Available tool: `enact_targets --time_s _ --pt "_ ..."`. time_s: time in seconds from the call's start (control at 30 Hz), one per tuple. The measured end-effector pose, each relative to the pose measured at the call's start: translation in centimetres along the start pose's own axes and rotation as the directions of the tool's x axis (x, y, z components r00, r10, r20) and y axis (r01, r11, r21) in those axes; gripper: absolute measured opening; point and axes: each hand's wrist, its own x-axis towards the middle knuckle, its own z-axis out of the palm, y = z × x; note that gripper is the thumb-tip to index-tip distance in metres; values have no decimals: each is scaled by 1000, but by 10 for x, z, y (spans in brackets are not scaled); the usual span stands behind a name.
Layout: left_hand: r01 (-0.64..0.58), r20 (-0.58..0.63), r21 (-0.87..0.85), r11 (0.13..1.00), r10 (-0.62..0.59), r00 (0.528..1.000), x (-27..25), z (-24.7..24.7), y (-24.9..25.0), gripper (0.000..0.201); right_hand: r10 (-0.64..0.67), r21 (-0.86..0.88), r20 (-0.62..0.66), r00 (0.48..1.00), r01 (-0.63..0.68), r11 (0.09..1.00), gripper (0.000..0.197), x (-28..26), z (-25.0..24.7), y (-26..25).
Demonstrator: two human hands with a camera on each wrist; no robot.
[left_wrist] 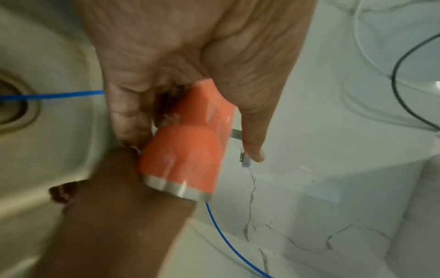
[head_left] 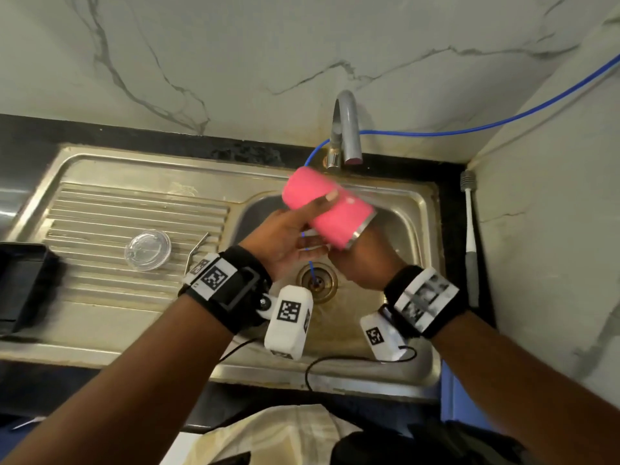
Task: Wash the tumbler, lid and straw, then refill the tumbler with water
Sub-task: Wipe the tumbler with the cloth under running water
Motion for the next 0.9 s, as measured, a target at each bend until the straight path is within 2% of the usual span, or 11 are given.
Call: enact_targets --time_s 0.07,0.17,0.27,0.33,0.4,0.5,0.6,0.67,0.77,0.83,0.9 --pt "95 -35 -134 987 -100 994 2 6 -2 55 -153 -301 44 987 159 940 55 -8 10 3" --pt "157 -47 -243 957 -173 984 5 7 -12 51 -39 -483 53 998 60 874 67 -16 27 11" --pt "75 -92 -252 965 -102 991 9 4 -22 67 193 -85 176 965 -180 980 64 -21 36 -2" --pt "19 -45 -224 974 -30 999 8 0 -24 60 497 465 317 808 -589 661 49 -17 21 -15" --pt "-10 40 -187 982 18 999 8 -5 -22 50 506 675 518 690 -693 255 43 -15 8 -24" --pt "-8 73 -182 983 22 997 15 -13 -22 57 410 623 481 775 -632 462 50 -12 2 -16" --pt "29 -38 -150 988 -35 999 20 -13 -19 77 233 114 238 943 -265 957 62 -9 8 2" --pt "110 -90 -144 983 -124 988 21 -9 -17 75 48 -354 126 991 -1 935 62 -12 16 11" --pt "177 -95 -206 962 -199 975 24 -5 -16 51 59 -439 82 995 -17 898 67 -12 25 9" --pt "102 -127 -217 971 -132 983 26 -7 -19 58 256 -128 205 945 -233 964 80 -7 26 -2" --pt "-6 -160 -157 988 -20 987 32 -14 -20 75 471 308 374 799 -586 750 62 2 17 -11"
